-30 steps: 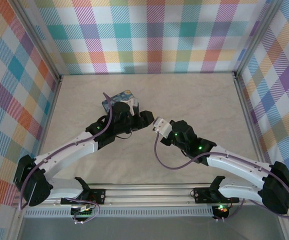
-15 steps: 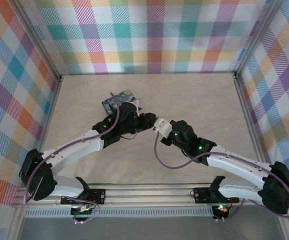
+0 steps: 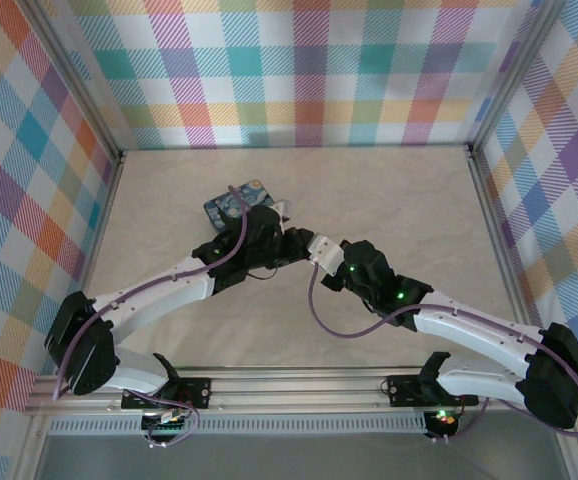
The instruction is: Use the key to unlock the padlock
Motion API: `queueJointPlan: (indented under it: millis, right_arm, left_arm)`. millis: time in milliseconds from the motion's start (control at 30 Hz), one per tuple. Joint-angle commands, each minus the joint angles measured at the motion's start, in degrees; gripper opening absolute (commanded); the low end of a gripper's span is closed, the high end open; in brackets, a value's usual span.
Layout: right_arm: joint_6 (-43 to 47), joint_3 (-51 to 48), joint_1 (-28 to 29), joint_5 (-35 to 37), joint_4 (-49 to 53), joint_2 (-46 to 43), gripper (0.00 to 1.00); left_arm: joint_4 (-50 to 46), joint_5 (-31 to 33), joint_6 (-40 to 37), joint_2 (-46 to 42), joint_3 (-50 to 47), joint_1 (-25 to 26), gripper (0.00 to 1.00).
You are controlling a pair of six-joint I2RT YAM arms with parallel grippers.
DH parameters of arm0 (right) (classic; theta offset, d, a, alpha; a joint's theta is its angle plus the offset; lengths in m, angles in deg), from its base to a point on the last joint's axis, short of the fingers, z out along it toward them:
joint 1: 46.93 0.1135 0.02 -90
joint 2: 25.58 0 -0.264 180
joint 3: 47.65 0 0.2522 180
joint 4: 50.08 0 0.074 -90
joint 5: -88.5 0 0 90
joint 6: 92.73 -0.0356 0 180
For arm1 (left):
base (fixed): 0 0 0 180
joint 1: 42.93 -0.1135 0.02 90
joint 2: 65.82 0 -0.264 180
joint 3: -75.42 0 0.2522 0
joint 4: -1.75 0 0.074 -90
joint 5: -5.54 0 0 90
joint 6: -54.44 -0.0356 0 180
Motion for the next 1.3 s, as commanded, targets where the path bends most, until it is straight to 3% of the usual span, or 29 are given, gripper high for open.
queueJointPlan:
  millis: [0,400,733,1000,1133,1267]
  right_arm:
    - [-0.96,1.27,0.04,0.57,-2.21,-0.82,0.00]
    - [-0.72,1.01,-0.01,0.57,-2.18,-0.79,0.00]
    - [-0.59,0.58,-0.04,0.11,-1.47,-1.41,0.00]
    - [-3.60,-1.08,-0.74,-7.55,4.84,-5.73,0.33]
    - [-9.33,-2.26,-4.88,-18.33,7.61,-10.61,0.46]
    - [-17.66,-4.10,-13.02,-33.06,5.90,-15.65,0.54]
  left_arm:
    - [0.62,-0.54,0.25,1.05,1.88,1.07,0.25]
    - [0.41,-0.56,0.16,1.69,2.08,1.20,0.17]
    - [-0.45,0.14,-0.79,1.58,2.17,1.18,0.02]
    - [-5.13,4.26,-9.60,-2.35,2.75,1.05,0.00]
    - [-7.79,3.31,-19.31,-5.27,3.78,0.61,0.00]
    - [-9.61,-1.68,-28.92,-7.80,4.78,0.39,0.00]
